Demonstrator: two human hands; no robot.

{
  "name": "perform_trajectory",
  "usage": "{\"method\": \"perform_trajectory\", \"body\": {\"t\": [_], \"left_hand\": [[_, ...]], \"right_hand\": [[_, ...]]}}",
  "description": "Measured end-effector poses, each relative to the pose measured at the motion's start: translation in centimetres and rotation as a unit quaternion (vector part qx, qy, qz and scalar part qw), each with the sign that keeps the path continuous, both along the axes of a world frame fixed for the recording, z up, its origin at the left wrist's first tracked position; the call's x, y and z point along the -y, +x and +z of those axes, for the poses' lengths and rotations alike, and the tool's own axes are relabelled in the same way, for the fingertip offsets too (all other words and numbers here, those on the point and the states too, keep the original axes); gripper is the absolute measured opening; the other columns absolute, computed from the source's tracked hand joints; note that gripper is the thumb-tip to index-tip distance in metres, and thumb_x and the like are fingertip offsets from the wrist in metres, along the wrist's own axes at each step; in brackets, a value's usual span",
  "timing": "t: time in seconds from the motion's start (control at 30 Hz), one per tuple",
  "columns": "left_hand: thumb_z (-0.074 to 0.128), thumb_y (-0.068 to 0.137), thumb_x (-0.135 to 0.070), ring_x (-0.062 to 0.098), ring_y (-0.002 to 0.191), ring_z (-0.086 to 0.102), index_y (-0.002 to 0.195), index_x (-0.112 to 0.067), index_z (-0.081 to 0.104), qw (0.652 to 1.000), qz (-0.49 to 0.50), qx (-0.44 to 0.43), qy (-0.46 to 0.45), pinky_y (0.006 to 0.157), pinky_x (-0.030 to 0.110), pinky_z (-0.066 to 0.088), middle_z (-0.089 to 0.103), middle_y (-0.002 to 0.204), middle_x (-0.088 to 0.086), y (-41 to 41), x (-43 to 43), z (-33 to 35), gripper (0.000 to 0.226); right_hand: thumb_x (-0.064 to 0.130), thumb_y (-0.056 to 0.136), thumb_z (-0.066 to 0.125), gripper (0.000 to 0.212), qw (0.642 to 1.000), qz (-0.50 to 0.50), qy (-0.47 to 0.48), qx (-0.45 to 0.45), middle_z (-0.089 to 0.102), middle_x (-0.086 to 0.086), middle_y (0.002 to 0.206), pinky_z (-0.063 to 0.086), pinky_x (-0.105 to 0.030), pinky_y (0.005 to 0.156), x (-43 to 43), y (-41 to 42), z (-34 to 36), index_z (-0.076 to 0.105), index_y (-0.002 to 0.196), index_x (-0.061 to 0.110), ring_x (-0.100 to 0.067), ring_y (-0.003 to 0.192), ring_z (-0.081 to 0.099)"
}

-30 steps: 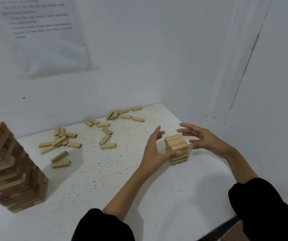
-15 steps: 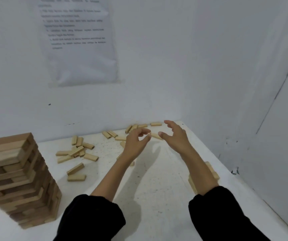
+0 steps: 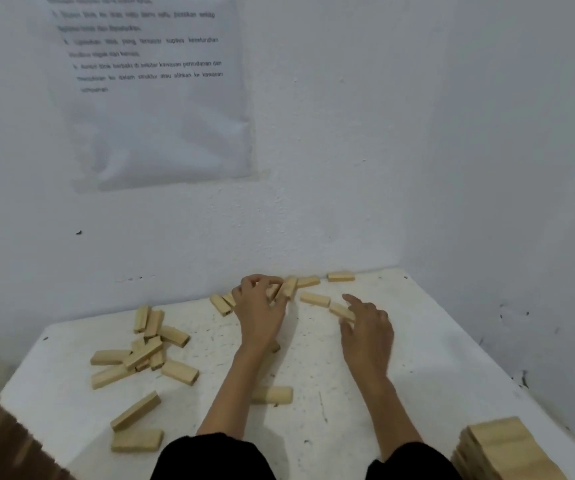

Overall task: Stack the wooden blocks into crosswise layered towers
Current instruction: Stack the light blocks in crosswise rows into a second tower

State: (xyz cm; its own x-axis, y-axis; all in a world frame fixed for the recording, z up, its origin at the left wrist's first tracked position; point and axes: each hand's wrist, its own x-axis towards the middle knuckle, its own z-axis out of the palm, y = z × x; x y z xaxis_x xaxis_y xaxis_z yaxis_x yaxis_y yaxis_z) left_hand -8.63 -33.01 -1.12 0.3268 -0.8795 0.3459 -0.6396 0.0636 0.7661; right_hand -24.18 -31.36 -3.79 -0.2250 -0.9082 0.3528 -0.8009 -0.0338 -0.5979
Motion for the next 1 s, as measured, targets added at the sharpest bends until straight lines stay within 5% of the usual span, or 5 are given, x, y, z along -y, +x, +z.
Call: {"method": "perform_trajectory", "body": {"t": [0.13, 0.23, 0.4, 0.6, 1.0], "left_hand": [[0.063, 0.086, -0.012, 0.016, 0.105, 0.034, 0.109, -0.019, 0.066, 0.999, -0.019, 0.006, -0.027, 0.078, 0.021, 0.023, 0.049, 0.119, 0.005, 0.6, 0.9, -0.1, 0.024], [0.061, 0.088, -0.014, 0.014, 0.105, 0.036, 0.111, -0.020, 0.065, 0.999, -0.032, 0.007, -0.044, 0.081, 0.023, 0.029, 0.049, 0.117, 0.004, 0.8, 1.0, -0.3, 0.024], [0.062, 0.088, -0.033, 0.022, 0.113, 0.041, 0.110, -0.023, 0.066, 0.996, -0.011, 0.083, -0.033, 0.085, 0.035, 0.039, 0.051, 0.118, 0.003, 0.3, 1.4, -0.7, 0.024], [0.065, 0.081, -0.046, 0.019, 0.121, 0.035, 0.108, -0.024, 0.067, 0.984, 0.035, 0.172, 0.040, 0.096, 0.037, 0.029, 0.048, 0.126, -0.004, -0.1, 1.8, -1.0, 0.035], [0.071, 0.080, -0.030, 0.020, 0.098, 0.056, 0.099, -0.025, 0.073, 0.993, 0.048, 0.109, -0.020, 0.089, 0.042, 0.039, 0.067, 0.105, -0.003, 0.6, -1.8, 0.8, 0.020]], "right_hand": [[0.004, 0.087, 0.059, 0.035, 0.990, -0.007, -0.104, 0.100, 0.053, -0.006, 0.096, 0.048, -0.038, 0.072, 1.2, 0.4, 0.4, 0.060, 0.120, 0.017, -0.026, 0.087, 0.055], [-0.002, 0.087, 0.055, 0.038, 0.981, 0.063, -0.165, 0.074, 0.046, -0.004, 0.098, 0.047, -0.033, 0.069, 1.8, 1.5, 0.7, 0.063, 0.118, 0.019, -0.022, 0.086, 0.051], [-0.006, 0.085, 0.055, 0.046, 0.996, 0.049, -0.079, -0.011, 0.045, -0.011, 0.122, 0.044, -0.038, 0.076, 2.7, 2.2, 0.5, 0.068, 0.111, 0.029, -0.028, 0.105, 0.050], [0.038, 0.090, 0.055, 0.038, 0.997, 0.043, 0.021, -0.054, 0.039, -0.005, 0.131, 0.031, -0.032, 0.094, 2.5, 2.0, 0.5, 0.058, 0.125, 0.022, -0.021, 0.121, 0.036], [0.011, 0.082, 0.069, 0.020, 0.993, 0.060, -0.069, 0.072, 0.056, -0.004, 0.111, 0.031, -0.011, 0.076, -2.2, 1.6, 0.9, 0.071, 0.102, 0.012, -0.013, 0.095, 0.038]]}}
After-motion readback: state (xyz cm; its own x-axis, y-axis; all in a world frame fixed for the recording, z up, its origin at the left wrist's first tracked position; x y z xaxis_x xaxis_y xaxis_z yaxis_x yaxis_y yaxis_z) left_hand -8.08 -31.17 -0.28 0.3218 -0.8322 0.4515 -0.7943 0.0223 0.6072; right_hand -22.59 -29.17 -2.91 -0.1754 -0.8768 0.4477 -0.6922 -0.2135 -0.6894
